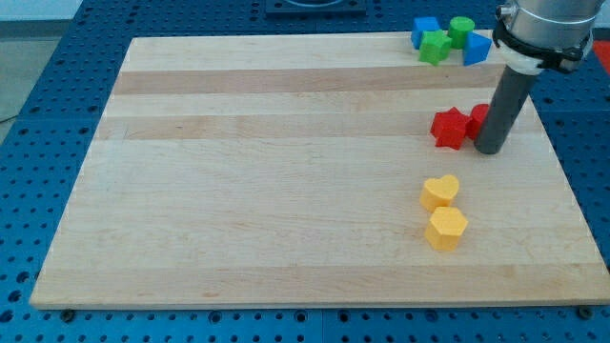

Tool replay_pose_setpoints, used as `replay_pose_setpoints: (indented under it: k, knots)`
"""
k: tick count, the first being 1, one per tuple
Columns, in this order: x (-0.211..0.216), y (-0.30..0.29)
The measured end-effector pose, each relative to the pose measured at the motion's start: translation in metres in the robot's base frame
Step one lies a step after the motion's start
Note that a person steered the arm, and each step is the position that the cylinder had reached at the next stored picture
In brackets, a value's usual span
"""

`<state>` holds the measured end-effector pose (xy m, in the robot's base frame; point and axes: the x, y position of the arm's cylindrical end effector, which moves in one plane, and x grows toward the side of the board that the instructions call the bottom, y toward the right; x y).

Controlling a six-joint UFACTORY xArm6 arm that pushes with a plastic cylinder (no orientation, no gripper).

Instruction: Move the yellow hexagon to the red circle

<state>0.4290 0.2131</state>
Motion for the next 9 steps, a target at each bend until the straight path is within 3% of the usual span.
replay_pose_setpoints:
  k: [2, 3, 7, 8, 9]
  knots:
    - [0.021, -0.011]
    - [0.033, -0.044]
    - [-0.019, -0.051]
    - [0.026, -0.068]
    - [0.061, -0.156]
